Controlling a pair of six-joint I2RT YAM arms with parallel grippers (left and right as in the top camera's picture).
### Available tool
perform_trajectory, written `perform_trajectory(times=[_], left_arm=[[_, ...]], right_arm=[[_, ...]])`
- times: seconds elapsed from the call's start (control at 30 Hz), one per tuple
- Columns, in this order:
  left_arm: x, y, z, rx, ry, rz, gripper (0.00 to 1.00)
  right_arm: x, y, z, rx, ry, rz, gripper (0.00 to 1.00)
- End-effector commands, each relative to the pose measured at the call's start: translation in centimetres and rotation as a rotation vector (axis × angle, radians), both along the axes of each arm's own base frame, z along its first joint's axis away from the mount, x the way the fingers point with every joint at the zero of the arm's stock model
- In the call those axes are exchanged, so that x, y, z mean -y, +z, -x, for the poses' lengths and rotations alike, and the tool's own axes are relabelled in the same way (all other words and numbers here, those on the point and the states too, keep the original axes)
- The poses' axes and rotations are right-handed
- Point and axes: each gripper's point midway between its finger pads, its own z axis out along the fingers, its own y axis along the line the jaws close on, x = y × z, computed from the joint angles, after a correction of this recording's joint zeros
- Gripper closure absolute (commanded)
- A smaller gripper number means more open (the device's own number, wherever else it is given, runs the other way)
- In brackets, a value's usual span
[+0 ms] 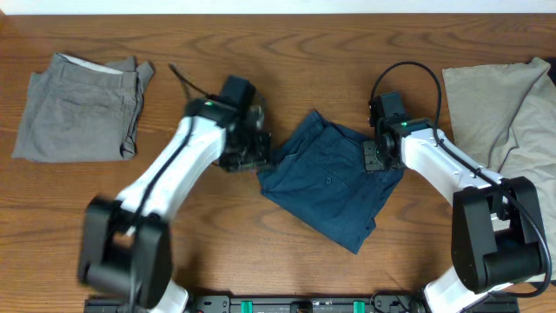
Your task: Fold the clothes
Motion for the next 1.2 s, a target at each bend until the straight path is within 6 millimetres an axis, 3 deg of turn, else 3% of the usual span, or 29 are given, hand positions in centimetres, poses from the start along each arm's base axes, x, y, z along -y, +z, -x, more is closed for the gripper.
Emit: perform_trajectory(times=[0.0,0.07,0.27,0.53,0.6,0.63,0.67,0.73,0.77,0.9,0.97,1.03,1.17], left_arm=[[0.2,1.5,-0.7,0.121,-0.129,-0.001,0.12],[0.6,1.1,-0.5,0.133,-0.202,0.007,0.08],[3.2,-1.5,1.0,0.044,-0.364,0.154,0.06],[4.6,-7.6,2.2,-0.126,-0.404,0.214,0.06],[4.5,-9.0,2.4,-0.154,-0.402,0.201,0.15],[4.2,-9.7,2.3,-0.160,-0.400,0.180,0.24],[3.8,-10.3,2.1,-0.157,-0.400,0.149,0.44],[2.7,-11.1,1.6,-0.142,-0.397,0.069,0.89],[2.2,-11.3,1.4,-0.137,-0.393,0.032,0.94],[-2.0,-10.9,-0.5,-0.107,-0.263,-0.199,0.94],[-5.5,-9.4,-2.1,-0.059,-0.170,-0.353,0.94],[-9.5,-6.7,-4.1,0.015,-0.042,-0.506,0.94],[-16.4,0.8,-7.5,0.220,0.160,-0.713,0.94]], right_arm=[[0.6,-0.4,0.2,-0.011,-0.009,0.021,0.39],[0.5,-0.4,0.3,-0.014,-0.009,0.013,0.39],[0.1,-0.5,0.5,-0.025,-0.008,-0.010,0.39],[0.2,-0.5,0.8,-0.036,-0.008,-0.007,0.39],[0.2,-0.5,0.9,-0.039,-0.008,-0.006,0.39],[0.2,-0.5,0.9,-0.042,-0.008,-0.005,0.39],[0.2,-0.5,1.0,-0.045,-0.008,-0.004,0.39],[0.3,-0.6,1.2,-0.055,-0.008,-0.001,0.39],[0.4,-0.6,1.3,-0.059,-0.009,0.000,0.39],[1.1,0.2,1.4,-0.053,-0.046,-0.001,0.38],[1.7,1.1,1.3,-0.037,-0.072,-0.007,0.38],[2.3,2.4,1.2,-0.010,-0.089,-0.013,0.38],[3.1,5.3,1.0,0.066,-0.113,-0.026,0.37]])
